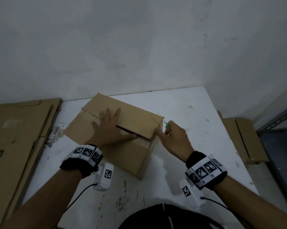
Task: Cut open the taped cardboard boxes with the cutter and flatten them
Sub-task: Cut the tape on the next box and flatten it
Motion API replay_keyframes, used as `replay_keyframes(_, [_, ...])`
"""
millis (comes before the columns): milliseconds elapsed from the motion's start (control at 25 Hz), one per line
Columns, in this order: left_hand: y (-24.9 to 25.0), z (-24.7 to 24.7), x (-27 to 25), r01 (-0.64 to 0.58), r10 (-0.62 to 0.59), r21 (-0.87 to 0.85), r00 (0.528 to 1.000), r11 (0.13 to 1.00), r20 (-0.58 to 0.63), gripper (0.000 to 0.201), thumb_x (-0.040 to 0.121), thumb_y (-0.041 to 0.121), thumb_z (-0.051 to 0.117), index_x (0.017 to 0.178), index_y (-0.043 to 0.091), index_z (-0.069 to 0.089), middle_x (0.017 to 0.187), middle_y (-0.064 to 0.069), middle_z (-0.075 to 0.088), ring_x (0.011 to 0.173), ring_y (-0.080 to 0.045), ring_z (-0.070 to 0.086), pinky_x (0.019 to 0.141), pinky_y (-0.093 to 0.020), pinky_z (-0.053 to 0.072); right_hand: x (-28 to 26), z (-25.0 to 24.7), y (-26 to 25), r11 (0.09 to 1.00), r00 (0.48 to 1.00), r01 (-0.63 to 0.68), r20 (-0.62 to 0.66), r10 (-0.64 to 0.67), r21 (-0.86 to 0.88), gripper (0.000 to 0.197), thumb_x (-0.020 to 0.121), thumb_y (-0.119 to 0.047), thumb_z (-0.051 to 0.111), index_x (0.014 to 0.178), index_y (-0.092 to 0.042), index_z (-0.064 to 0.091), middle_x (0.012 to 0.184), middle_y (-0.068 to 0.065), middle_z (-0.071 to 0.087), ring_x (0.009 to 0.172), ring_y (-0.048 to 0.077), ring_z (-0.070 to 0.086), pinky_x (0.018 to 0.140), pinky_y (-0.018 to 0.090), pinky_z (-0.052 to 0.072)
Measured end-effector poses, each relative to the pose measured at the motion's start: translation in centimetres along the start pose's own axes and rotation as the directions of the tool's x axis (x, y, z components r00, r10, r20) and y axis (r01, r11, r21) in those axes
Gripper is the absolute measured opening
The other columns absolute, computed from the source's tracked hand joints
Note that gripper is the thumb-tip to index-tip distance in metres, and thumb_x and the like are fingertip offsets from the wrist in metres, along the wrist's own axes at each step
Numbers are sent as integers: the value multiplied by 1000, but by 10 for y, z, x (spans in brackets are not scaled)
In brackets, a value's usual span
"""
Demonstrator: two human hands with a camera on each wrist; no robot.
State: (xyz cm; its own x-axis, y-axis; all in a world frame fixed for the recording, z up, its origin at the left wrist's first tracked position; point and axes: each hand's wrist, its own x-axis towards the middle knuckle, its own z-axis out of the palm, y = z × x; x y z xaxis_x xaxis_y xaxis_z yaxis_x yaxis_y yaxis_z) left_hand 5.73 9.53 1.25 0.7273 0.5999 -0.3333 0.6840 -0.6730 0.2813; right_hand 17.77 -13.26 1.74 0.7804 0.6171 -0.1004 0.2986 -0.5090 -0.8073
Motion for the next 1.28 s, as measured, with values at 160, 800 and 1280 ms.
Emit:
replay_keyframes(160, [-7,11,-13,88,-103,-105,984,991,-145,151,42,97,58,150,38,-29,162,-7,-30,149,-32,-26,116,-66,-5,26,22,-13,811,916,384,290,-276,-441,75,78,-54,73,128,-6,43,140,13,41,133,33,33,105,50,35])
replay_keyframes(800, [-38,16,-26,229,-239,-83,961,970,-139,155,40,109,30,155,18,-22,163,-6,-28,150,-27,-25,119,-60,-9,80,-4,-51,908,903,307,389,-183,-285,45,90,-62,53,92,-18,42,85,3,54,73,21,50,60,33,37])
replay_keyframes(1280, [-44,17,-27,212,-217,-60,972,975,-89,151,37,110,28,156,28,-17,163,-6,-26,150,-27,-25,118,-62,-10,106,-31,-44,917,956,-222,260,138,331,51,93,-59,48,123,-21,60,115,4,66,100,29,66,87,47,58])
